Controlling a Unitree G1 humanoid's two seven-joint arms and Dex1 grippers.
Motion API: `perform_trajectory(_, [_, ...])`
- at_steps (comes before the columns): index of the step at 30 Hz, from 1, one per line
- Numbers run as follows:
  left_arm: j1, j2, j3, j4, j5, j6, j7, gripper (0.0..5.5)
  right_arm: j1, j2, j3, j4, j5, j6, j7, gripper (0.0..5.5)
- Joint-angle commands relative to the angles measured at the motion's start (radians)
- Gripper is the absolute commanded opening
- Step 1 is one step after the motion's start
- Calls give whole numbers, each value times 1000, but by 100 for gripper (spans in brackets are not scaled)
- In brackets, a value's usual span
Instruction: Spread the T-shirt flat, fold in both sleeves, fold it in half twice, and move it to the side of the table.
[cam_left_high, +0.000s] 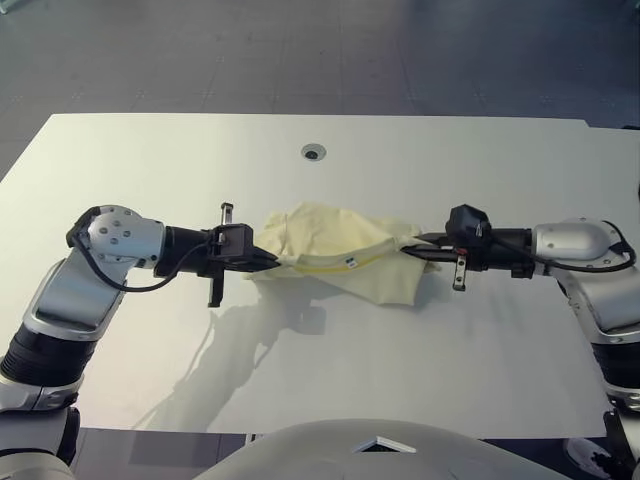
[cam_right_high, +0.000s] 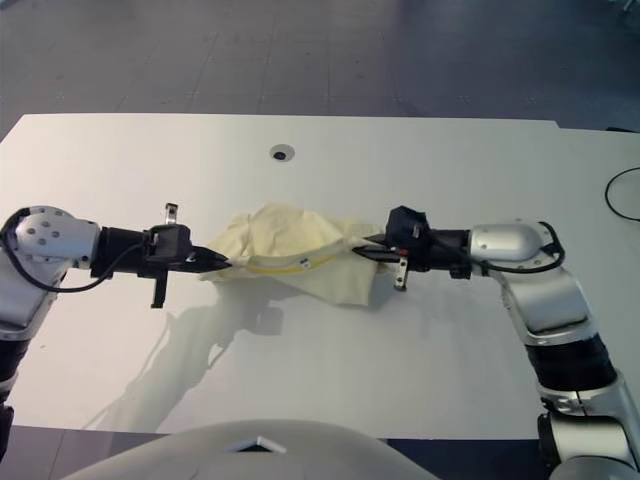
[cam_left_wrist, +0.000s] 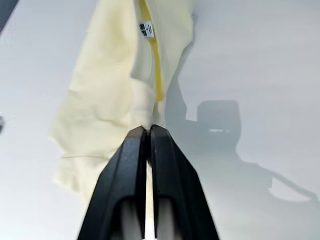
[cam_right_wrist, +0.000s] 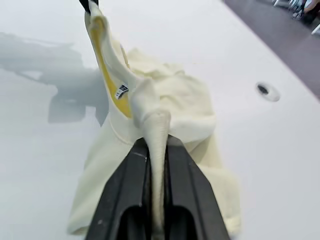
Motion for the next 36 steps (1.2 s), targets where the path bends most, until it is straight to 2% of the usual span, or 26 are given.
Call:
perform_trajectory(1, [-119,10,32,74,0,-13,8,79,-84,35,-20,46,-13,-54,-44,8])
perform_trajectory(8, [-286,-8,17,230,20,-75,-5,199,-192,83,-12,173,-78,-183,-105,8])
perform_trajectory(15, [-150,-16,-4,89,-22,-25,-9,301,-97,40,34,141,-119,-203,-51,8])
perform_trajectory(19, [-25,-84,-69,-36,-1,11,81,364,-37,33,63,161,-172,-217,-65,8])
perform_trajectory(20, [-5,-106,-86,-54,7,14,110,384,-28,34,66,166,-185,-222,-74,46])
perform_trajectory(24, [35,-216,-167,-49,105,-22,255,444,-11,31,74,188,-234,-244,-99,103])
perform_trajectory(29, [57,-285,-266,-12,213,-58,335,527,-20,33,68,194,-270,-249,-126,182])
perform_trajectory(36, [86,-411,-368,-9,260,54,428,407,-3,31,47,110,-247,-206,-137,300])
